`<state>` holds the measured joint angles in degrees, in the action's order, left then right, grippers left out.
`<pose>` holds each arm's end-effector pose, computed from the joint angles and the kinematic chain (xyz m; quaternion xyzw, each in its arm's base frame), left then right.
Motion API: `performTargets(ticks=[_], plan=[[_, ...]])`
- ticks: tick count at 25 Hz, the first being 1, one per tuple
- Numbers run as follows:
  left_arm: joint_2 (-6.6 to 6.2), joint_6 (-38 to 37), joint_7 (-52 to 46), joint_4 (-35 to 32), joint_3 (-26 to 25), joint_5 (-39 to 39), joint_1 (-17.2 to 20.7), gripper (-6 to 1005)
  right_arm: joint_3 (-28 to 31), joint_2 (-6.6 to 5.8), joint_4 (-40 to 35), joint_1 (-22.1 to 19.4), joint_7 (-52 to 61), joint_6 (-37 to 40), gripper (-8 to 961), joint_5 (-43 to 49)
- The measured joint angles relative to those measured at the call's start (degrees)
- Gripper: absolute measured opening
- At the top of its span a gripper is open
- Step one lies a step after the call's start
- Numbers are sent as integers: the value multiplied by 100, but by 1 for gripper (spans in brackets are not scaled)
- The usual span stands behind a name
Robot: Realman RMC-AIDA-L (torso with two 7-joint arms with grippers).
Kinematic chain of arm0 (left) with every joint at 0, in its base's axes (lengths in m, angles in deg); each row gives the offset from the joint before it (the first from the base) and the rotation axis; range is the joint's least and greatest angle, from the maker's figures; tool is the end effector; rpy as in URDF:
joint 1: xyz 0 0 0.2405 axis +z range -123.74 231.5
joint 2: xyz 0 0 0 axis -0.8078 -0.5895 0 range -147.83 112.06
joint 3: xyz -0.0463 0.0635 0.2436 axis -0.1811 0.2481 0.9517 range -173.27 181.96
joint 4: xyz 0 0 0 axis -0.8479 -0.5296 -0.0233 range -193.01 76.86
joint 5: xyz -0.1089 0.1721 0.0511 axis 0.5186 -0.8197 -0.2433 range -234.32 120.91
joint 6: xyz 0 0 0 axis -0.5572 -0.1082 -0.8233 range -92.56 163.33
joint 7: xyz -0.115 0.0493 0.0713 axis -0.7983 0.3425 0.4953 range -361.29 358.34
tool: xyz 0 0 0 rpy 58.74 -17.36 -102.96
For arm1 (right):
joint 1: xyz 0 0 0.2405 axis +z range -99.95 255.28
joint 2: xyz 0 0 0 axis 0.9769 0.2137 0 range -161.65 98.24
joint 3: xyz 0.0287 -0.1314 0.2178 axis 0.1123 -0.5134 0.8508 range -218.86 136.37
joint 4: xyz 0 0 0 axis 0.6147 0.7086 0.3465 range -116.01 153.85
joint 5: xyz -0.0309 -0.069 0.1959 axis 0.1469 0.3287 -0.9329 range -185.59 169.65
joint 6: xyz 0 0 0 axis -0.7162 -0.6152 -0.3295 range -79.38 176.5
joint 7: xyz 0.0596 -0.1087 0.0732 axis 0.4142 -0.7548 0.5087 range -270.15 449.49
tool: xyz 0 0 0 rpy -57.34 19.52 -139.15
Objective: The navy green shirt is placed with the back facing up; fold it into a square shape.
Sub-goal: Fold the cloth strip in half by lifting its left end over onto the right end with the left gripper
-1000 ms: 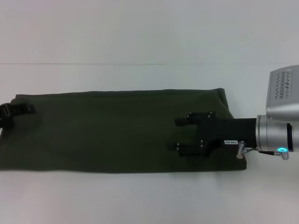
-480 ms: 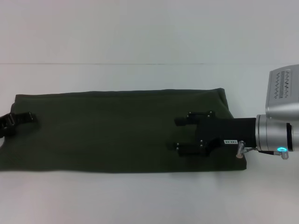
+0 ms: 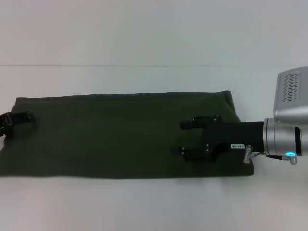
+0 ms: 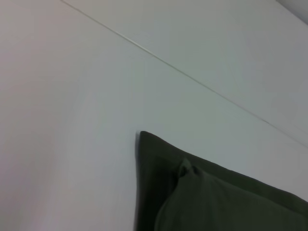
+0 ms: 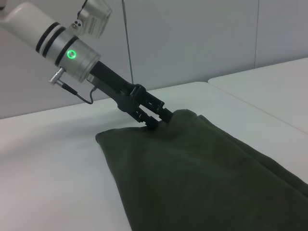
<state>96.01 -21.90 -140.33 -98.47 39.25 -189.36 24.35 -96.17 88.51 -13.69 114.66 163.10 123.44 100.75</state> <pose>-0.3671 0.3736 0.0728 -0.6503 -0.6548 -0.1626 0.3492 0.2233 0.3612 -0.0507 -0.9662 0.1302 0.1821 0.1278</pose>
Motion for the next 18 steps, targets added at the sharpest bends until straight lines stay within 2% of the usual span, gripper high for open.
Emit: performTargets(ticks=[12,18], plan=[[-10,44,8,24,5,-13,39,874,0,0,0,0,-4,0,795,-1],[-129,-160,-33,-70,-21,13,99,874,0,0,0,0,-4,0,795,-6]])
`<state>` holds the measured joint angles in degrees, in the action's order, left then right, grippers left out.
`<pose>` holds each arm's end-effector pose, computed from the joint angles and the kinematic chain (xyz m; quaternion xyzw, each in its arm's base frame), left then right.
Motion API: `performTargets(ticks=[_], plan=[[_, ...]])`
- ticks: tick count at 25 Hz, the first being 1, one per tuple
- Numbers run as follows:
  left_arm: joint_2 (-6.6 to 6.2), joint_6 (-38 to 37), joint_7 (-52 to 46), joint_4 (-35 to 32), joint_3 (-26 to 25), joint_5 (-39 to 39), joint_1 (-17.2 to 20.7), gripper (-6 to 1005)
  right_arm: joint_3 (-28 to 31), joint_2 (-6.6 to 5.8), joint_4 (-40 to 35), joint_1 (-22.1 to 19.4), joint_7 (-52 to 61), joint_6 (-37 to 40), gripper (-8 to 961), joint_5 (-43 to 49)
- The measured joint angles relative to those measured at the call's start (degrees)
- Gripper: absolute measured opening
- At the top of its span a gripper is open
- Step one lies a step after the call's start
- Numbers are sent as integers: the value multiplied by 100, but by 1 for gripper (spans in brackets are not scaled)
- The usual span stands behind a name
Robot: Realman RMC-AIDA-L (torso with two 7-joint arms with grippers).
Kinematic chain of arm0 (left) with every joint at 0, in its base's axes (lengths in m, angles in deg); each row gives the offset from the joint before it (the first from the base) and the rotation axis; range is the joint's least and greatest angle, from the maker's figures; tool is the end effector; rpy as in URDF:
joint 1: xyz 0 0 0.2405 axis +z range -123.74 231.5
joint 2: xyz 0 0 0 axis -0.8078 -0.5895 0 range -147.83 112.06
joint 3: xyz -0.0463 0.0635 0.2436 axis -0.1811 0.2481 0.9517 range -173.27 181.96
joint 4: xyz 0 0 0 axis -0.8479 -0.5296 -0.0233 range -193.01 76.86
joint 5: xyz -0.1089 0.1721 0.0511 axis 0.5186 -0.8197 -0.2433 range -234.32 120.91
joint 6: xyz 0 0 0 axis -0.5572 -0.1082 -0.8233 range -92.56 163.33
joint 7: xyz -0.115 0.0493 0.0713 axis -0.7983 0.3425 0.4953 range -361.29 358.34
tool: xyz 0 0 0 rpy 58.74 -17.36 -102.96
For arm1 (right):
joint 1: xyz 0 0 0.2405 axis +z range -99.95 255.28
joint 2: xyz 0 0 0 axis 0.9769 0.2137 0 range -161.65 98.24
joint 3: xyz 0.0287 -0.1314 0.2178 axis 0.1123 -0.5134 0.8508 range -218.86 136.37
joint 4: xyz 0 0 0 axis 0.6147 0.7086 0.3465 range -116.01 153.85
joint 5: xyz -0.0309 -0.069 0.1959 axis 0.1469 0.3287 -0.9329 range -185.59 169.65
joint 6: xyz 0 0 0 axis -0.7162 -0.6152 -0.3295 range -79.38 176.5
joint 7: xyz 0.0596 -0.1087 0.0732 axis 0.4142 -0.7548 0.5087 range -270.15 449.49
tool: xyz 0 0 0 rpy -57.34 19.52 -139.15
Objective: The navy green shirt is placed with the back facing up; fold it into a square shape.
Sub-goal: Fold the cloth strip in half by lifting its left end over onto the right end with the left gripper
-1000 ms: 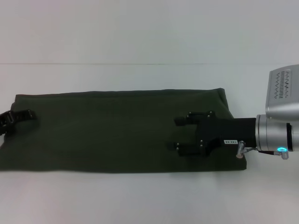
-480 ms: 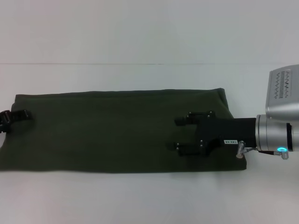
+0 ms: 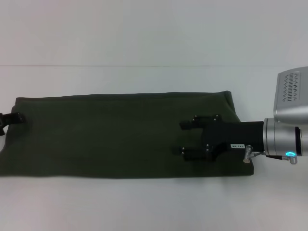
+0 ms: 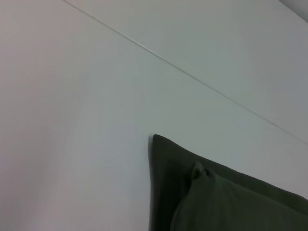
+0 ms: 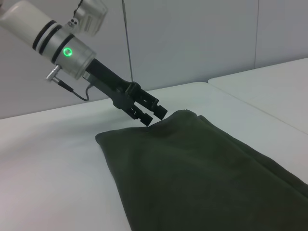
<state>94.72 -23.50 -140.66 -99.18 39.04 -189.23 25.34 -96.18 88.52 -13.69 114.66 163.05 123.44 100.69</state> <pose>-0.3733 0.3686 0.0852 -0.6474 -0.6567 -0.1604 0.3520 0.2231 0.3612 -0.0508 -0.9662 0.1298 0.1825 0.1279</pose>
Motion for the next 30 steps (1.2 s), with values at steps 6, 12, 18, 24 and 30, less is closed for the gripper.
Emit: performTargets(ticks=[6,12,18,24,30], plan=[[-61,-113,20,29,-153,-3,42,875,0,0,0,0,3,0,796,-3],[-23,-23,43,59,-157,-33,67,875,0,0,0,0,0,0,795,-4],[13,155,122,175,-139,-38,68,875,0,0,0,0,0,0,795,-4],[45,217,181,218,-142,-38,61,875,0,0,0,0,0,0,796,-4],[66,252,187,218,-120,-39,52,875,1,0,0,0,2,0,796,-4]])
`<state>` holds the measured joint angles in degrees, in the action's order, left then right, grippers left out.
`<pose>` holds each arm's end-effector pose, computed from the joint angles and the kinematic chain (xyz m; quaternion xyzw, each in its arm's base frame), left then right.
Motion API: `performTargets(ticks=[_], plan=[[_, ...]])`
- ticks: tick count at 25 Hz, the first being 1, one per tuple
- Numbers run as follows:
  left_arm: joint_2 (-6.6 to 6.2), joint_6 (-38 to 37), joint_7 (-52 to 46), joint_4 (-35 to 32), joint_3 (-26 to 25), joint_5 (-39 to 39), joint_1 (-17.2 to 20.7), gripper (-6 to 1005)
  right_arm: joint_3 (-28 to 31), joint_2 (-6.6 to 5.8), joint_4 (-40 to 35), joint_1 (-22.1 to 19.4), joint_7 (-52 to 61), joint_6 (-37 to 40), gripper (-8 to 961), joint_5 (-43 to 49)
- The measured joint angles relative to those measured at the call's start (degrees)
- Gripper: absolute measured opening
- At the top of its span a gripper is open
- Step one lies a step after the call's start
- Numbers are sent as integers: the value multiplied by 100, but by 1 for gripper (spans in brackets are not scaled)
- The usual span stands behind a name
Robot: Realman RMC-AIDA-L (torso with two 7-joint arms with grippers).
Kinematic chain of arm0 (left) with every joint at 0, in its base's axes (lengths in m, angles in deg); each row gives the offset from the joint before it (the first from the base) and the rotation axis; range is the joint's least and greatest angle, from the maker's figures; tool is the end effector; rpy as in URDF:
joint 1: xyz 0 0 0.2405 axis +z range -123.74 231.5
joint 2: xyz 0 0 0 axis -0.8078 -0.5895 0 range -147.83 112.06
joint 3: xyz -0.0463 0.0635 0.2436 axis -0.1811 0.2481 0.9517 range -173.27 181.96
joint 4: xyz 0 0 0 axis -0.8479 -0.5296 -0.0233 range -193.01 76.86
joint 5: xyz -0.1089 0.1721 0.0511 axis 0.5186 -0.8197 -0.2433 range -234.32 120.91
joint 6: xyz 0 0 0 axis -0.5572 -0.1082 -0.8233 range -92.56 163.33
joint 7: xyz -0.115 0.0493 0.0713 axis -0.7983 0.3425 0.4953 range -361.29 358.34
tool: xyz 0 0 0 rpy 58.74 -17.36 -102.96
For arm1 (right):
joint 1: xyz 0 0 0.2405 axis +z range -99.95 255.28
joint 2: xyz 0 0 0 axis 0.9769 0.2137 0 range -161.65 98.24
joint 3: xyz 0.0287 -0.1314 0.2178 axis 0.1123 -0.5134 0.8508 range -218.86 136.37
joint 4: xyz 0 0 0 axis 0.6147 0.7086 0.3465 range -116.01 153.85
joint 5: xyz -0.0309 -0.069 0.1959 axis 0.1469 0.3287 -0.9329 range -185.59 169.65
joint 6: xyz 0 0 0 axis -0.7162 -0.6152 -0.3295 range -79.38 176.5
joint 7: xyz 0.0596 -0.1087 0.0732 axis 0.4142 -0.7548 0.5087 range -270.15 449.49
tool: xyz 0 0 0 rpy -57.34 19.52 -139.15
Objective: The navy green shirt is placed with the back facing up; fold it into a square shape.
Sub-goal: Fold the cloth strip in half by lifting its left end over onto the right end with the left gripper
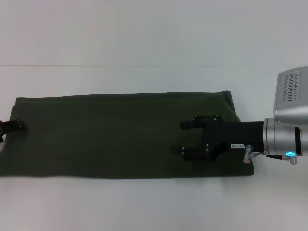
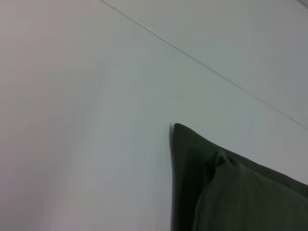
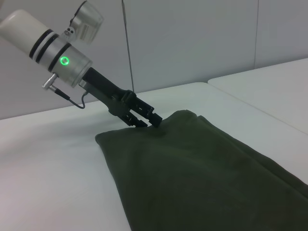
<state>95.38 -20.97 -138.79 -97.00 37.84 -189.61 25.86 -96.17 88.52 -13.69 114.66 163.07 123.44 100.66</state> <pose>-0.3844 0.3617 0.0764 -0.6374 -0.6629 -0.1560 0.3606 0.2231 0.3613 -0.0507 -0.9660 0.1301 0.1828 0.1281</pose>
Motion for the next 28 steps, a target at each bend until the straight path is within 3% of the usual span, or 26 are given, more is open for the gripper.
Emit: performTargets(ticks=[28], plan=[[11,-225,7,218,13,45,-134,874,0,0,0,-8,21,25,795,0]])
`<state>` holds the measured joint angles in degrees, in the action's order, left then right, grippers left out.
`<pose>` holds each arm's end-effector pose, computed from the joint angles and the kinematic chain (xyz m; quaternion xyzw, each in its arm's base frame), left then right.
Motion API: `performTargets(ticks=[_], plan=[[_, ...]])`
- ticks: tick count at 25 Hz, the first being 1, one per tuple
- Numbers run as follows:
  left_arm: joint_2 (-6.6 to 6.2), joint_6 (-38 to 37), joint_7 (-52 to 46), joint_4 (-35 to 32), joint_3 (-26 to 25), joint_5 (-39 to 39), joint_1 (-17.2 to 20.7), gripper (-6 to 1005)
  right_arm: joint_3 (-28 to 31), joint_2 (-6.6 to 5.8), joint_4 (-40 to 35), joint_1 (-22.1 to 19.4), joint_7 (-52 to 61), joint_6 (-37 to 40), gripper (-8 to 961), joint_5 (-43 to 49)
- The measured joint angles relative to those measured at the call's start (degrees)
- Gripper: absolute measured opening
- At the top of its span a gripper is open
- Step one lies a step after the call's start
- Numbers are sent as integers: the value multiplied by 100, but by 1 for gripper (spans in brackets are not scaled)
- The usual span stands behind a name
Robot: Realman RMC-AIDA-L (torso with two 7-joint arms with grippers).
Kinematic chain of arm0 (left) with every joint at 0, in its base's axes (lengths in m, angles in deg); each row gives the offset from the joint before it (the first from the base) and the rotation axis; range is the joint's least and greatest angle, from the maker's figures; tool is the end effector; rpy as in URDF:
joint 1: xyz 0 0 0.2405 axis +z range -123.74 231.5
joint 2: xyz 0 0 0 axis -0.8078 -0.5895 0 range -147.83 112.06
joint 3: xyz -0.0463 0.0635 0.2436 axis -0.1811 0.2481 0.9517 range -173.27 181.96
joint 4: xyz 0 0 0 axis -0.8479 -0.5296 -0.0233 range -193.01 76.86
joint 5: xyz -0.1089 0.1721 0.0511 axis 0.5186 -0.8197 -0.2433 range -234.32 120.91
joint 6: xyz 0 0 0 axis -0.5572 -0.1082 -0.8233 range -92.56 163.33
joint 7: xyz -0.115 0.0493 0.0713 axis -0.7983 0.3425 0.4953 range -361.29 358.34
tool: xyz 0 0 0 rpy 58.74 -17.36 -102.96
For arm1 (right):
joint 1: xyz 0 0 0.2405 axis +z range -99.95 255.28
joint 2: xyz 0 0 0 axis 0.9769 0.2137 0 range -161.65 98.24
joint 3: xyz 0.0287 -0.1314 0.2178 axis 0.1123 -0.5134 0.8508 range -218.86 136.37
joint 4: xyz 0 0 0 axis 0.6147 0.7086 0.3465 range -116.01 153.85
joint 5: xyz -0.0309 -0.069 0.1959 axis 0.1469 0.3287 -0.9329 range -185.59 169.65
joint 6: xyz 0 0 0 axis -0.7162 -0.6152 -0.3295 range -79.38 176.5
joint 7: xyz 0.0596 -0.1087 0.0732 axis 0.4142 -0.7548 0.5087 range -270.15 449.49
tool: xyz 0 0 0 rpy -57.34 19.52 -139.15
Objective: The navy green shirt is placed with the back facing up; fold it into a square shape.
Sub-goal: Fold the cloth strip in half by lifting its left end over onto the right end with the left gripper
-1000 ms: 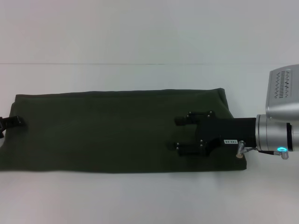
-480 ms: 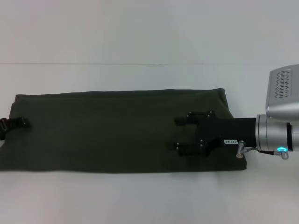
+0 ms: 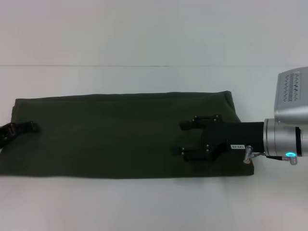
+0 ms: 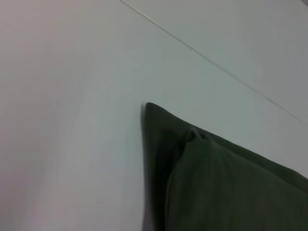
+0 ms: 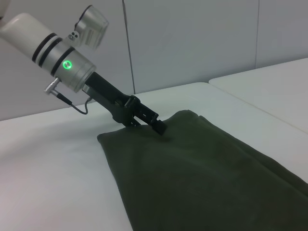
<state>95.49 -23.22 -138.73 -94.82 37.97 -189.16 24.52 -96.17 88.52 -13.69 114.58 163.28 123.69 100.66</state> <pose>-0.3744 0.3634 0.0620 -0.6477 -0.6702 -0.1595 0.3254 0.2232 0.3604 -0.0508 -0.9659 0.1320 0.1839 0.1259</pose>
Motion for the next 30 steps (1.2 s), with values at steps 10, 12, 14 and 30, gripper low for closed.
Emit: performTargets(ticks=[10,12,14,30], plan=[[27,-122,1,153,-5,14,-153,874,0,0,0,-12,-5,12,795,0],[33,-185,1,156,-16,18,-180,874,0,0,0,-17,-5,12,795,0],[34,-241,-2,158,-19,22,-202,874,0,0,0,-21,-3,12,795,0],[-19,-440,1,134,155,-49,-228,567,0,0,0,-18,21,73,796,0]])
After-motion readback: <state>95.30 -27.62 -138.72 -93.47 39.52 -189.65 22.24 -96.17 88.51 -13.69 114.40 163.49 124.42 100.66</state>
